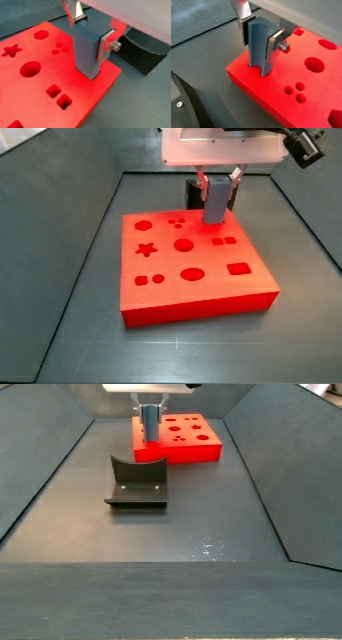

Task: Pick up the arch object. Move up. Place the arch object on the fixture. Regrasp the arch object. Move to above the board. Insert the arch object.
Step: Insert the arch object.

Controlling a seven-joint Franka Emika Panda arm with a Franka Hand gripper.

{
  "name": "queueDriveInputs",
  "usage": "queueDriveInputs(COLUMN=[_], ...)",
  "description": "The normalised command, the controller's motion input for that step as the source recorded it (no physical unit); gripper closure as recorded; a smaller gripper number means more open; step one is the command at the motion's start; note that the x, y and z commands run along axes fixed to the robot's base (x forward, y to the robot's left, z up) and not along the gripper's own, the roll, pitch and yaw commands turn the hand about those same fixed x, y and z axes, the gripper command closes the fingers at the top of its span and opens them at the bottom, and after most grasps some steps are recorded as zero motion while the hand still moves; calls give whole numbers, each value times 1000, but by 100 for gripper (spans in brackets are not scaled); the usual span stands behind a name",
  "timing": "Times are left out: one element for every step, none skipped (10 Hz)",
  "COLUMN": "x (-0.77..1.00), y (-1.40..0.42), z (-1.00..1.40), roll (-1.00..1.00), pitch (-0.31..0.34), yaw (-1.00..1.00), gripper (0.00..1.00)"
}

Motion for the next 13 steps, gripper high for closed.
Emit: queueDriveInputs(x=[66, 77, 31, 69, 114, 23, 3, 46, 0, 0, 0, -154, 0], y=[243, 197, 80, 80, 120, 151, 160, 83, 46, 0, 0, 171, 0], z=[-31, -54, -63, -280, -731, -751, -734, -906, -651, -91, 0, -109, -57], roll=[-51, -33, 0, 6, 0, -163, -203, -74, 0, 0, 19, 199, 111], pitch=[-36, -31, -30, 0, -90, -141, -107, -47, -43, 0, 0, 44, 9], yaw=[0, 0, 0, 0, 0, 3, 60, 17, 11, 0, 0, 0, 0], gripper=[100, 100, 100, 100, 100, 100, 100, 100, 100, 100, 100, 100, 100])
